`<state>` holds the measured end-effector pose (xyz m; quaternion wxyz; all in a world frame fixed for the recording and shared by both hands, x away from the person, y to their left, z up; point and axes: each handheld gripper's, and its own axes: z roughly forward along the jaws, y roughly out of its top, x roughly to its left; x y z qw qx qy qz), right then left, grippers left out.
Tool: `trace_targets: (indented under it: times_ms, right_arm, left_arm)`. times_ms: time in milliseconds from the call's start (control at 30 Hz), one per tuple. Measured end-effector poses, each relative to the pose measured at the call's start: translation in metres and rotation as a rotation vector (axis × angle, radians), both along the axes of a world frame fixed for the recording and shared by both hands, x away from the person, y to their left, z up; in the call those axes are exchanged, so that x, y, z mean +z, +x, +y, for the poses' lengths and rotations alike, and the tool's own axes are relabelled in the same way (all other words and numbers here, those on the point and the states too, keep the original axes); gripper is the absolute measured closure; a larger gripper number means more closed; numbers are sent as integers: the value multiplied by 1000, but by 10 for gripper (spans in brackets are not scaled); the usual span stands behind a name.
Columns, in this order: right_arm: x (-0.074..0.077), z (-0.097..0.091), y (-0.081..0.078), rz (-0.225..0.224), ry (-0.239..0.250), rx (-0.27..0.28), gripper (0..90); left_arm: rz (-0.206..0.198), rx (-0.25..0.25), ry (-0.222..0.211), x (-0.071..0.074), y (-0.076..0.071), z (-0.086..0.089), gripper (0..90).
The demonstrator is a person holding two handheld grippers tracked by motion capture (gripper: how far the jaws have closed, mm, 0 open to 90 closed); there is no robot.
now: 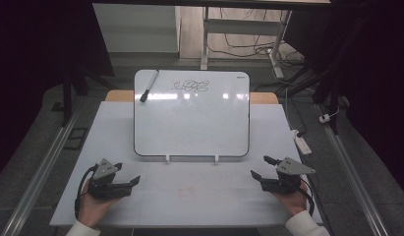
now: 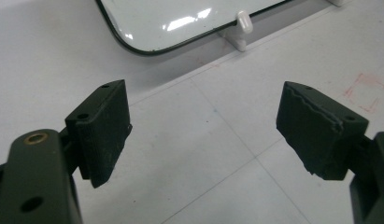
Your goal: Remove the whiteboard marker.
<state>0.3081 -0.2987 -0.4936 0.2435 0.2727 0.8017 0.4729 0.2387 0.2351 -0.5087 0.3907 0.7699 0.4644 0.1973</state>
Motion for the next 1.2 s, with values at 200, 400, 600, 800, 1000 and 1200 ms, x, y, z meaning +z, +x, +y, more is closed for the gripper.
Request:
trace_targets:
  times_ms: [200, 400, 600, 800, 1000, 1200]
  right_arm:
    - [-1, 1, -1, 4, -5, 0, 266]
    - [-2, 2, 0, 10, -11, 3, 269]
    - [-2, 5, 1, 7, -5, 9, 271]
    - [-2, 5, 1, 8, -12, 8, 273]
    - [-2, 5, 1, 6, -11, 3, 276]
    - [-3, 5, 2, 9, -13, -1, 277]
  left_arm:
    - [1, 18, -11, 2, -2, 2, 184]
    - [3, 13, -9, 3, -1, 2, 183]
    - [-5, 21, -11, 6, 0, 1, 182]
    - [-28, 13, -12, 21, 9, -6, 184]
    - [-49, -7, 2, 40, 25, -11, 195]
    - [-76, -8, 21, 57, 43, -14, 209]
